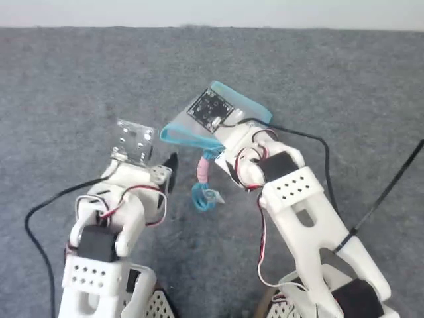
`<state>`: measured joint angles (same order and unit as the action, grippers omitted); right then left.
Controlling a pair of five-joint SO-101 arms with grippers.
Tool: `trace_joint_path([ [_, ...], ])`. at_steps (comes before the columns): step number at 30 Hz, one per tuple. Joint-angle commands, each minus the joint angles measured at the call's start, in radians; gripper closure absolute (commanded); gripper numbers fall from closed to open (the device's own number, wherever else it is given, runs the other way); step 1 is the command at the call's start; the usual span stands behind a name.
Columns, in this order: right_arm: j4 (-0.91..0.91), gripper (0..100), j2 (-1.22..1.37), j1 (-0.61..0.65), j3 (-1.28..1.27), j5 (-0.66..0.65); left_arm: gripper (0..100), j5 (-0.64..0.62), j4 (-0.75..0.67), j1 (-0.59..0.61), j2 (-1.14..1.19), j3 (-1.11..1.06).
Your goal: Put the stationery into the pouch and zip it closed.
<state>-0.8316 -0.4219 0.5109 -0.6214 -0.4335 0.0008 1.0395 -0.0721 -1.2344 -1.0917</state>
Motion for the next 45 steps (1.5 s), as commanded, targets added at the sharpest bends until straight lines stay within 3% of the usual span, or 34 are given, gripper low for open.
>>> trace_joint_path([
  [1,-0.065,99.1,-0.042,-0.025,0.101,0.049,83,0.032,0.018,-0.077,-0.044,-0.004],
  [9,-0.071,99.1,-0.054,-0.024,0.107,0.058,75,0.032,0.011,-0.189,-0.044,-0.054],
  [20,-0.200,99.1,-0.142,0.058,0.133,0.080,75,0.031,-0.126,-0.186,-0.043,-0.145],
  [37,-0.248,99.1,-0.179,0.139,0.100,0.080,75,0.002,-0.175,-0.193,-0.043,-0.170],
  [39,-0.249,99.1,-0.180,0.140,0.094,0.080,79,0.003,-0.175,-0.193,-0.043,-0.170],
  [43,-0.240,99.1,-0.176,0.133,0.057,0.064,99,0.041,-0.180,-0.189,-0.052,-0.166],
  [45,-0.236,99.1,-0.176,0.117,0.032,0.038,98,0.052,-0.184,-0.186,-0.052,-0.165],
])
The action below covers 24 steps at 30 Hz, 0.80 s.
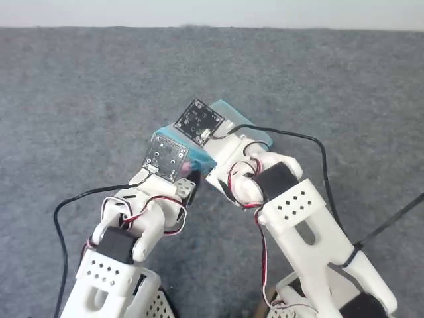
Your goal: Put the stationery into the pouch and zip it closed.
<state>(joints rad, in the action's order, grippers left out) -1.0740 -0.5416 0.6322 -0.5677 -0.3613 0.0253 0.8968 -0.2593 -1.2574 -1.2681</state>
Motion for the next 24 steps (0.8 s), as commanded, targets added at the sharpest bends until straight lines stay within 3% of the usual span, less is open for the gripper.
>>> trace_joint_path([
  [1,0.022,99.1,-0.056,-0.013,-0.037,-0.040,99,0.029,-0.040,0.003,-0.029,0.012],
  [14,0.191,99.1,-0.056,-0.131,-0.235,-0.100,99,0.031,-0.044,0.209,-0.028,0.050],
  [24,0.193,99.1,-0.054,-0.153,-0.256,-0.121,99,0.031,-0.049,0.302,-0.023,0.067],
])
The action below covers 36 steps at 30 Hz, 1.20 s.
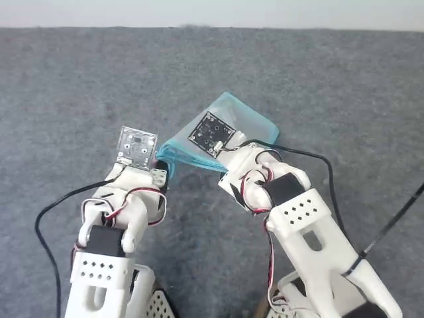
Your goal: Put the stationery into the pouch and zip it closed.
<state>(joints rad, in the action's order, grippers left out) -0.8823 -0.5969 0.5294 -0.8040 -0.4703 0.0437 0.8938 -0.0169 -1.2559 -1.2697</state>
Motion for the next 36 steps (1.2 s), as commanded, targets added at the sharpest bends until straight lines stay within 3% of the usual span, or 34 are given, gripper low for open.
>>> trace_joint_path([
  [1,0.001,99.1,0.001,-0.050,-0.025,-0.012,99,0.012,-0.055,0.078,-0.025,0.068],
  [6,-0.001,99.1,-0.001,-0.104,-0.028,-0.060,99,0.012,-0.083,0.153,-0.023,0.062],
  [21,0.048,99.1,-0.001,-0.323,-0.117,-0.169,99,0.038,-0.117,0.150,-0.021,0.022],
  [26,0.045,99.1,-0.002,-0.323,-0.118,-0.157,99,0.043,-0.120,0.052,-0.021,-0.022],
  [31,0.042,98.5,-0.012,-0.332,-0.120,-0.038,94,0.037,-0.146,-0.049,-0.023,-0.079],
  [36,0.007,86.2,-0.013,-0.332,-0.115,-0.020,84,0.037,-0.190,-0.058,-0.023,-0.116],
])
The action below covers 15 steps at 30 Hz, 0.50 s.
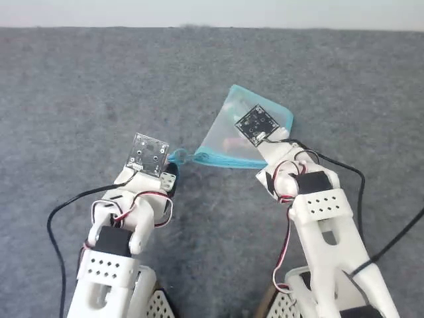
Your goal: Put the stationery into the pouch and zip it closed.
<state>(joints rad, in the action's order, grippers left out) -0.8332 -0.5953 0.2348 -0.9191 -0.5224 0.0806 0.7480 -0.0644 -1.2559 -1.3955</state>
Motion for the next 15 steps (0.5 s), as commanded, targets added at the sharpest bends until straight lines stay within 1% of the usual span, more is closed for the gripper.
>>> trace_joint_path([
  [1,-0.047,82.7,-0.015,-0.038,0.000,0.032,83,0.000,-0.044,-0.014,-0.023,0.010],
  [3,-0.056,77.5,-0.015,-0.038,0.002,0.031,81,0.000,-0.044,-0.014,-0.023,0.008],
  [4,-0.058,77.2,-0.015,-0.038,0.002,0.032,80,0.000,-0.043,-0.014,-0.028,0.008],
  [7,-0.073,80.6,-0.015,-0.038,0.020,0.043,77,0.003,-0.041,-0.009,-0.031,0.008],
  [10,-0.147,81.6,-0.015,-0.038,0.075,0.092,73,0.005,-0.040,-0.011,-0.031,0.008],
  [12,-0.199,79.0,-0.015,-0.038,0.115,0.109,71,0.005,-0.040,-0.012,-0.031,0.007],
  [15,-0.239,71.2,-0.015,-0.031,0.138,0.106,70,0.005,-0.040,-0.014,-0.031,0.007],
])
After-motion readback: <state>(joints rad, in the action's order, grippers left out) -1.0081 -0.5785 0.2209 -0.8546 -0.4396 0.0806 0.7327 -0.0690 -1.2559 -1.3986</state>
